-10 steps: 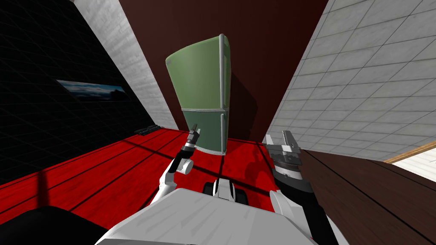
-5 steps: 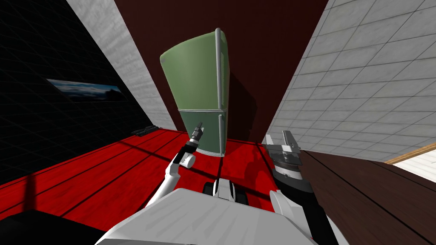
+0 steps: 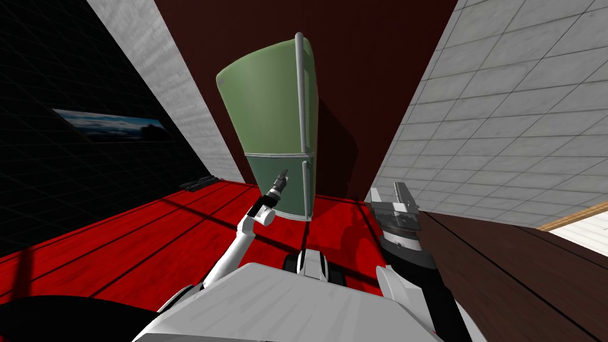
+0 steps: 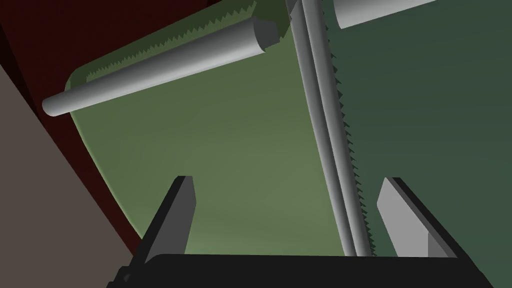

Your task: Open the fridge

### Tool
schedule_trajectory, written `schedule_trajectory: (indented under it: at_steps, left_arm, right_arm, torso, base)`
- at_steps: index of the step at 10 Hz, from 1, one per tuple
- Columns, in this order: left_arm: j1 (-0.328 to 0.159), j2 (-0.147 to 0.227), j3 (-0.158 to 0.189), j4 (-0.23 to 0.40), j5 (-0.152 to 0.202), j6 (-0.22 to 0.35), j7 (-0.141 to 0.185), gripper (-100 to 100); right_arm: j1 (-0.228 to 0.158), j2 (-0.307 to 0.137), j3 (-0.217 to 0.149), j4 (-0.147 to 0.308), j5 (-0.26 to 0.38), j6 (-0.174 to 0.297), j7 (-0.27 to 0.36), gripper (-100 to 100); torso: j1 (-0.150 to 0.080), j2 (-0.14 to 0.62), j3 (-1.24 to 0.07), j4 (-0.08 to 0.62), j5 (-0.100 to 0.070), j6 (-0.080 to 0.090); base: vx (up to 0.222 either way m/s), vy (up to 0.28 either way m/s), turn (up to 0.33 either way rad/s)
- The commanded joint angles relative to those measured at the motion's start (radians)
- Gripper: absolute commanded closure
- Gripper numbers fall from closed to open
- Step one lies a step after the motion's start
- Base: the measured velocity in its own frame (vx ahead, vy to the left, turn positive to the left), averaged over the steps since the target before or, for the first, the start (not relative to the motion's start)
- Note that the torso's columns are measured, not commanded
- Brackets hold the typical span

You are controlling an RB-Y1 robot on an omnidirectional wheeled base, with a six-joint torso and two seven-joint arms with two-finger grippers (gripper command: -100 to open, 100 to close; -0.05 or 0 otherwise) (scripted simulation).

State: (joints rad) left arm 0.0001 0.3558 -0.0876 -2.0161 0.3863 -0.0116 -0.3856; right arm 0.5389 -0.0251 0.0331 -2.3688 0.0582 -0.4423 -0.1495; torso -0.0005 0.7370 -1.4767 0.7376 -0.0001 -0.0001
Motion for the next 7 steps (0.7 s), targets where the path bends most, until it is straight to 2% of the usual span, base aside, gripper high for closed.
schedule_trajectory:
  at_steps: [1, 2, 3, 7]
  left_arm:
    - [-0.074, 0.051, -0.016, 0.055, 0.058, 0.072, -0.060, -100]
    - [-0.103, 0.070, -0.023, 0.075, 0.079, 0.101, -0.083, -100]
    - [-0.103, 0.070, -0.023, 0.075, 0.079, 0.102, -0.083, -100]
    - [-0.215, 0.151, -0.046, 0.156, 0.161, 0.214, -0.170, -100]
  right_arm:
    - [0.000, 0.000, 0.000, 0.000, 0.000, 0.000, 0.000, 0]
    - [0.000, 0.000, 0.000, 0.000, 0.000, 0.000, 0.000, 0]
    - [0.000, 0.000, 0.000, 0.000, 0.000, 0.000, 0.000, 0]
    - [0.000, 0.000, 0.000, 0.000, 0.000, 0.000, 0.000, 0]
  torso:
    - [0.000, 0.000, 0.000, 0.000, 0.000, 0.000]
    - [0.001, 0.000, 0.000, 0.000, 0.000, 0.000]
    - [0.001, 0.001, 0.001, 0.000, 0.000, 0.000]
    - [0.000, 0.000, 0.000, 0.000, 0.000, 0.000]
  base:
    - [0.106, -0.052, -0.015]
    - [0.099, -0.050, -0.018]
    - [0.060, -0.031, -0.002]
    - [0.076, -0.034, -0.012]
